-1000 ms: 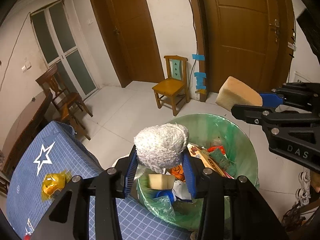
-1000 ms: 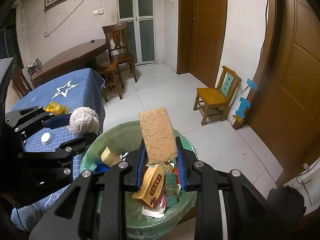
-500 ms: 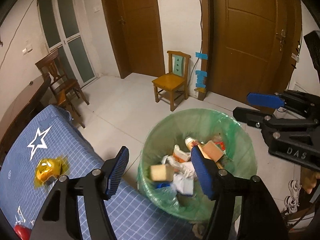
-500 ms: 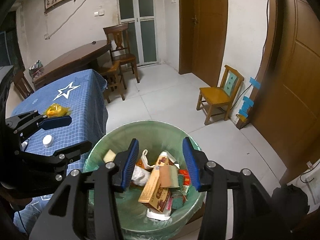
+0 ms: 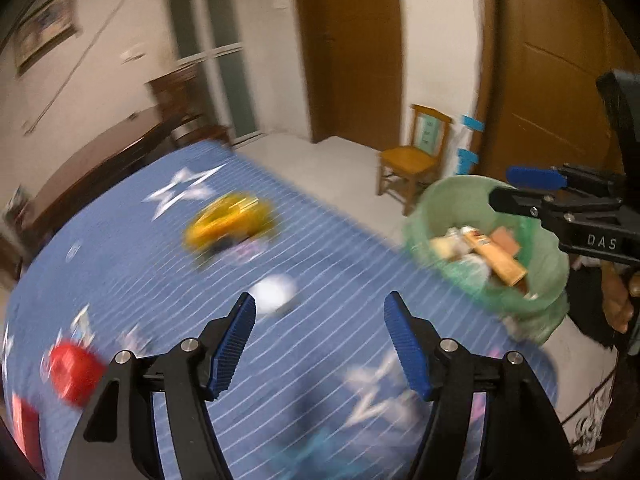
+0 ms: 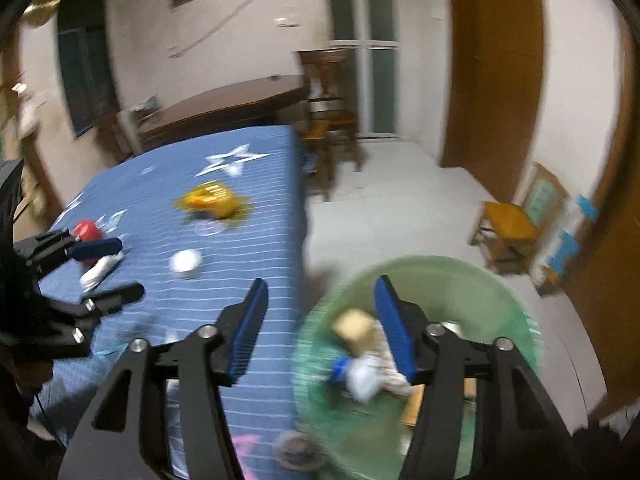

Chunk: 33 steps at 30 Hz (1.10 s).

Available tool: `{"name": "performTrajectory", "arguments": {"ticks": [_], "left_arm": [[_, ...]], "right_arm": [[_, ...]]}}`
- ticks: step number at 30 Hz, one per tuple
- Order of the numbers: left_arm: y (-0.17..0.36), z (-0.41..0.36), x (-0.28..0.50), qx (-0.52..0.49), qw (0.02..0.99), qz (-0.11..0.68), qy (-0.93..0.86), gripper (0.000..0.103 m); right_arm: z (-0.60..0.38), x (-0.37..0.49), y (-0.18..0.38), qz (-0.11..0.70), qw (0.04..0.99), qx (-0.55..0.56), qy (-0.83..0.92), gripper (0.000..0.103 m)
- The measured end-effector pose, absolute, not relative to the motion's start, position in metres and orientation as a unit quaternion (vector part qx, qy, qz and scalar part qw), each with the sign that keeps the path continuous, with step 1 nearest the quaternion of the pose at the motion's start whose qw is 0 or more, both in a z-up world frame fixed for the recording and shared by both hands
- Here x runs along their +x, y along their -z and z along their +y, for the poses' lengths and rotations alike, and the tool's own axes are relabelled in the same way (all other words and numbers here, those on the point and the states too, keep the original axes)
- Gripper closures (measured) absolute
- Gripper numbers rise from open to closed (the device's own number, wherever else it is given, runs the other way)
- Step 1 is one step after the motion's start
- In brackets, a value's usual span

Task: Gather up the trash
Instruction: 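Move both tools back to the table toward the white roll and lid, then grasp the white cloth roll with the left gripper while the right gripper grasps the white lid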

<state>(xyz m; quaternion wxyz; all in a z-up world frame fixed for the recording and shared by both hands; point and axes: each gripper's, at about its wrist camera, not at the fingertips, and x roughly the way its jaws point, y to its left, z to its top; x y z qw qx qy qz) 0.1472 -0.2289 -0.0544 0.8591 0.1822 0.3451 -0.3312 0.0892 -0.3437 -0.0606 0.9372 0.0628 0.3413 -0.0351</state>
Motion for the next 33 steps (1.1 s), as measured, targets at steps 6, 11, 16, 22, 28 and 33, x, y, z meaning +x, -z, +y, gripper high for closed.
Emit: {"name": "performTrajectory", "arguments": {"ticks": [6,11,16,22,28,33], "left_arm": [[0.061,-0.11,0.162,0.124,0.871,0.371,0.297,0.035],[0.089,-0.065,0.174,0.124,0.862,0.405,0.28,0.035],[0.109,-0.064,0.202,0.113,0.867,0.426,0.235,0.035],[0.121,-0.068,0.216,0.1,0.867,0.44,0.211,0.035],[0.121,-0.083,0.218,0.119,0.877,0.422,0.195,0.044],[0.12,-0.096,0.207,0.131,0.879,0.41,0.204,0.077]], "right_arm": [[-0.283,0.122,0.069,0.347,0.937,0.003,-0.038,0.027],[-0.245,0.165,0.085,0.375,0.922,-0.05,-0.082,0.024],[-0.221,0.205,0.104,0.403,0.906,-0.087,-0.096,0.03],[-0.215,0.225,0.122,0.429,0.894,-0.088,-0.095,0.047],[-0.218,0.23,0.126,0.44,0.89,-0.061,-0.105,0.064],[-0.221,0.227,0.128,0.44,0.89,-0.035,-0.114,0.064]]}}
